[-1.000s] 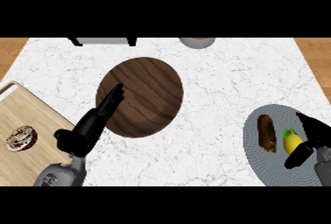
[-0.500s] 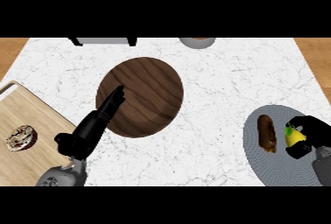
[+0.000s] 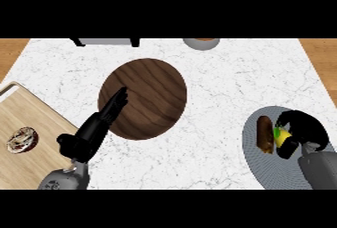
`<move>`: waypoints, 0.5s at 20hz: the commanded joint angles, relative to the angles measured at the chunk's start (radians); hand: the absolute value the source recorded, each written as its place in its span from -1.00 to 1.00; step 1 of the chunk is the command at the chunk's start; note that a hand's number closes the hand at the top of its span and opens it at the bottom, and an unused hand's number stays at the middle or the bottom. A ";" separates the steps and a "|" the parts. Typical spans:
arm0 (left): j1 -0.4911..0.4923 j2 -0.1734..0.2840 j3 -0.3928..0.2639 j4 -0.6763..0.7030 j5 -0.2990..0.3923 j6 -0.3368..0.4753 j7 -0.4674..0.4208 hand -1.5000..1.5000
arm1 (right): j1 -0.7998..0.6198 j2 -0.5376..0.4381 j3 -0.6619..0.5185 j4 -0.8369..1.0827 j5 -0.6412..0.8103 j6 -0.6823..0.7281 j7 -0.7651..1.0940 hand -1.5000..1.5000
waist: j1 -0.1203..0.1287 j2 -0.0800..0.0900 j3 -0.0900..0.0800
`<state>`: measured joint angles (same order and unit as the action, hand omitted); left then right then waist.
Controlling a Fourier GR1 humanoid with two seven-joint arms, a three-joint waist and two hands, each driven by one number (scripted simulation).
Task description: Pick the lemon from the placemat and place it in the bowl
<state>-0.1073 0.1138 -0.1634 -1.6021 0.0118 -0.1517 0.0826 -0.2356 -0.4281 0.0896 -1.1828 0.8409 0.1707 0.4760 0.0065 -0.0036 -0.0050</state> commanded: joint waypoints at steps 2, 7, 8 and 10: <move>-0.036 -0.024 -0.042 0.010 -0.001 -0.023 0.002 0.00 | -0.131 0.304 0.280 -0.095 0.101 0.016 0.080 1.00 | 0.104 0.010 0.001; -0.070 -0.044 -0.089 0.026 -0.007 -0.049 0.008 0.00 | -0.328 0.421 0.479 -0.065 0.171 0.023 0.254 1.00 | 0.178 0.017 0.000; -0.062 -0.039 -0.095 0.024 -0.006 -0.060 -0.002 0.00 | -0.373 0.423 0.500 -0.078 0.175 0.019 0.313 1.00 | 0.182 0.010 -0.001; -0.083 -0.041 -0.089 0.037 -0.017 -0.049 0.004 0.00 | -0.432 0.425 0.570 -0.078 0.185 -0.012 0.414 1.00 | 0.173 0.009 0.001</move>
<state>-0.1692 0.0813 -0.2391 -1.5773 0.0040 -0.1981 0.0861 -0.5469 -0.0519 0.5330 -1.2570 0.9894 0.1829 0.7337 0.1629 0.0073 -0.0057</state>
